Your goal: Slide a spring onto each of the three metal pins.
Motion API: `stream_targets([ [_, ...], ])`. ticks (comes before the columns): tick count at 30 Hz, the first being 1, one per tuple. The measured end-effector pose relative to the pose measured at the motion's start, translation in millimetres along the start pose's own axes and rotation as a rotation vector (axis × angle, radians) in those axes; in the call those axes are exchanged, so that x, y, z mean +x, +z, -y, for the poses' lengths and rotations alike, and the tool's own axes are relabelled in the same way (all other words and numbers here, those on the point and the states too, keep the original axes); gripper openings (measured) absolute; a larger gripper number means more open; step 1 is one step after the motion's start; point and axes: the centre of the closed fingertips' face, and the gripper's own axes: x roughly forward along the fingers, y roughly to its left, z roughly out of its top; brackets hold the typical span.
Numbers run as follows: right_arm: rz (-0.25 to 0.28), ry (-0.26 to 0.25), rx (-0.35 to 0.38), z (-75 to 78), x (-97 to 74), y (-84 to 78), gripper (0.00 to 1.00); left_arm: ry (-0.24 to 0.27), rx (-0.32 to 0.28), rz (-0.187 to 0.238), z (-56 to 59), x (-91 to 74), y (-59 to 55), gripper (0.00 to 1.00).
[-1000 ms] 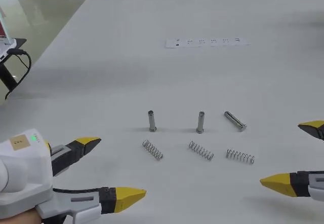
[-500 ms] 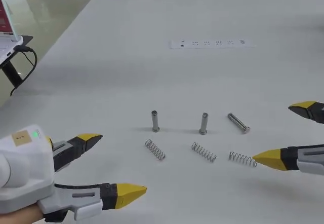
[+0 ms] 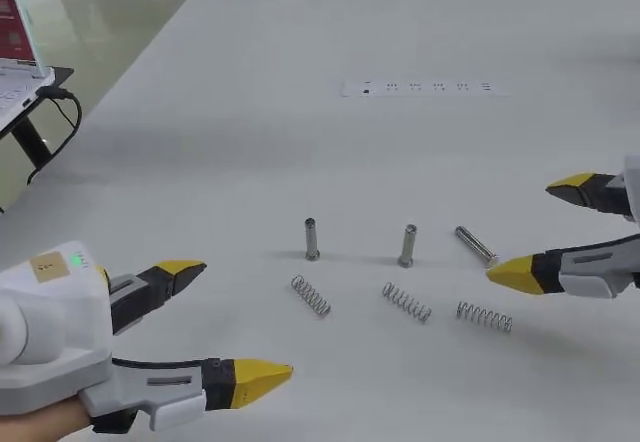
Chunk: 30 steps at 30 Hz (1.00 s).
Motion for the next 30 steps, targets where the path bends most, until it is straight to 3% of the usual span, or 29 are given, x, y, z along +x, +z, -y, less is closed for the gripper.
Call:
stream_targets([
  [11, -0.05, 0.011, -0.015, 7.5, 23.2, 7.6, 0.64, 0.001, -0.003, 0.0, -0.8, -0.1, -0.3, 0.86],
  [30, -0.17, 0.015, 0.025, 15.1, 56.0, -6.2, 0.46, 0.009, -0.009, 0.003, -2.5, -1.4, -0.4, 0.84],
])
